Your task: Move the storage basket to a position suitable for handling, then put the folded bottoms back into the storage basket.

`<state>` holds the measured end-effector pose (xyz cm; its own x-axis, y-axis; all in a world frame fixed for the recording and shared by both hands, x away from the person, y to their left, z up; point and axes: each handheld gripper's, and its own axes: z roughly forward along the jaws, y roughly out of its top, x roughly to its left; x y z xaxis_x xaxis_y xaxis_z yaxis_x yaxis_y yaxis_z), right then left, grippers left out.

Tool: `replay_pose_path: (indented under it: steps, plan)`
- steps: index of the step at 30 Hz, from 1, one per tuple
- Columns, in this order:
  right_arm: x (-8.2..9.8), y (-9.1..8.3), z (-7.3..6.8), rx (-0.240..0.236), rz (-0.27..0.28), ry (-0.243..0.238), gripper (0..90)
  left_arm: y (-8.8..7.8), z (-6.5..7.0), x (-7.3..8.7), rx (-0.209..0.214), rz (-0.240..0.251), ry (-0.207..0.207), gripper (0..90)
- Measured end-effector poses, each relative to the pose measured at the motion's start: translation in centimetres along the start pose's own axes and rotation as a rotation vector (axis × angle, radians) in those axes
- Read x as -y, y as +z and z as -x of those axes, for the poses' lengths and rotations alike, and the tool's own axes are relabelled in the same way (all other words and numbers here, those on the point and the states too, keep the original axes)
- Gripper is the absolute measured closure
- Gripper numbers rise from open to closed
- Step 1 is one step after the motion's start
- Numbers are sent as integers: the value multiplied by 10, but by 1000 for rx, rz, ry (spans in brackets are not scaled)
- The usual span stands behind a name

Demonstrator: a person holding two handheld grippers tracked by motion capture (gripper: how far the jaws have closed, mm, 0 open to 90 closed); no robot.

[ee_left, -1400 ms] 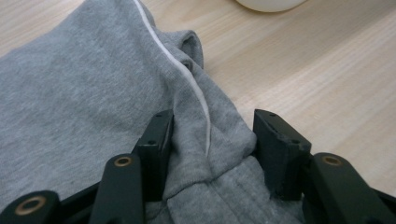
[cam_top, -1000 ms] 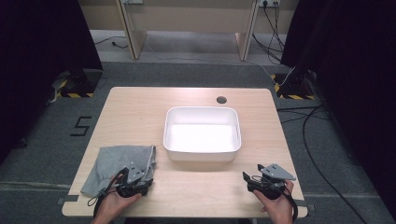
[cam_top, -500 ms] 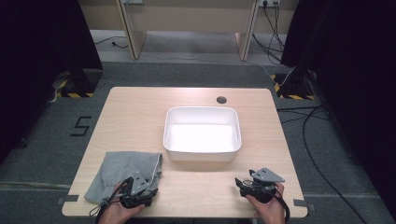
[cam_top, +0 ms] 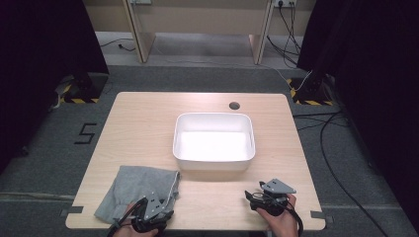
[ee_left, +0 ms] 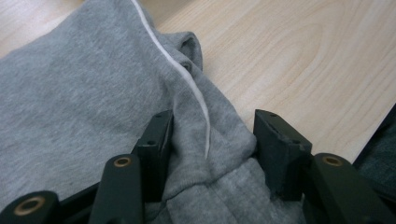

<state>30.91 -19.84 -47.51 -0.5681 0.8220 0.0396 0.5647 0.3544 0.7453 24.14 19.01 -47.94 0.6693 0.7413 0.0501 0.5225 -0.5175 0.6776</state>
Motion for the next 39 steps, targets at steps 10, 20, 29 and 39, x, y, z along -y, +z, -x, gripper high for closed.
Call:
replay_pose_path:
  steps: [10, 20, 29, 39]
  plan:
    - [-3, 3, -9, -36, -4, -25, 341, 1, 5, -1, 24, 9, 7, 485]
    - [-14, 10, -30, -126, 6, -62, 342, -3, 2, -2, 112, 81, -59, 400]
    - [-39, 30, -66, -228, 22, -149, 342, -30, -38, 0, 82, 162, -172, 337]
    - [-63, 54, -95, -324, 28, -193, 330, -51, -88, 35, -135, 87, -271, 308]
